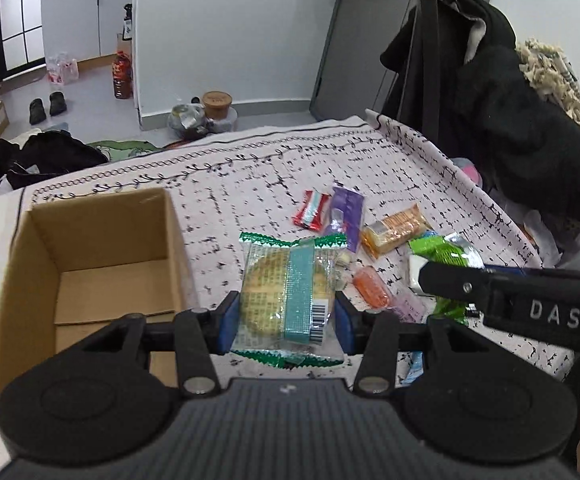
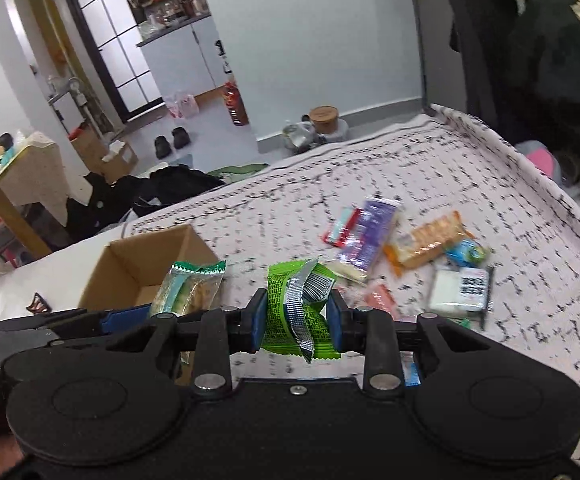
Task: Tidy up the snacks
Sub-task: 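Carry both snacks over the cardboard box and open both tools to drop them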
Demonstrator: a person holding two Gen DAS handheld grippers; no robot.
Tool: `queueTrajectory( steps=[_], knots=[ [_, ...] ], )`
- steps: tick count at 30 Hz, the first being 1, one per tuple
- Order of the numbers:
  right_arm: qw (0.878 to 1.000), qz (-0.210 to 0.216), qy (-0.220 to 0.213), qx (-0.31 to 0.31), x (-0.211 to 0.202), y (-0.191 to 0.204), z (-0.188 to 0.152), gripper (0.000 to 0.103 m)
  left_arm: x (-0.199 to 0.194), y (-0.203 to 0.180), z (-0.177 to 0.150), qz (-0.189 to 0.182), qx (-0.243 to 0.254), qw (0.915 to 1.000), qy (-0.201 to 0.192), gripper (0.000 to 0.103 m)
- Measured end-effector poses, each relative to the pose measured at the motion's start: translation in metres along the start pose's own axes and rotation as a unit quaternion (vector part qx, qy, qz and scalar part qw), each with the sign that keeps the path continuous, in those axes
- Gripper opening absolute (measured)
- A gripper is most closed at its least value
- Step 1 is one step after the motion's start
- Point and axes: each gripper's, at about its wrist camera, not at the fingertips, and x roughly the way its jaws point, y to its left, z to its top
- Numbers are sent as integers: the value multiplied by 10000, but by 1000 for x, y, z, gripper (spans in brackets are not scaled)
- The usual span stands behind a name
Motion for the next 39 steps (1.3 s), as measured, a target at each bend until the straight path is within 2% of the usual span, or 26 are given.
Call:
queueTrajectory(
  steps=[12, 19, 24, 27, 30, 33, 35, 38, 39],
  knots=[
    [9990, 378, 14, -243, 11, 54, -2, 30, -34, 54, 0, 349, -384, 9982, -288, 47],
    [9973, 681, 66, -262, 18, 81, -3, 30, -45, 89, -10, 635, -616, 9958, -253, 47],
    [9963, 773, 145, -335, 26, 99, -4, 30, -44, 109, -16, 711, -771, 9943, -183, 47],
    [9960, 796, 159, -380, 33, 107, -4, 30, -41, 119, -20, 885, -875, 9921, -143, 48],
    [9957, 821, 209, -386, 42, 114, -5, 31, -37, 127, -21, 1111, -963, 9891, -81, 51],
    [9950, 885, 216, -398, 47, 120, -4, 31, -39, 134, -24, 1040, -1086, 9886, -102, 54],
    [9943, 970, 214, -392, 50, 123, -3, 31, -41, 136, -27, 1093, -1156, 9872, -141, 61],
    [9930, 1114, 231, -321, 54, 123, -1, 38, -46, 139, -28, 1090, -1231, 9862, -195, 66],
    [9927, 1136, 238, -323, 54, 123, -1, 49, -47, 140, -29, 1082, -1265, 9858, -200, 66]
  ],
)
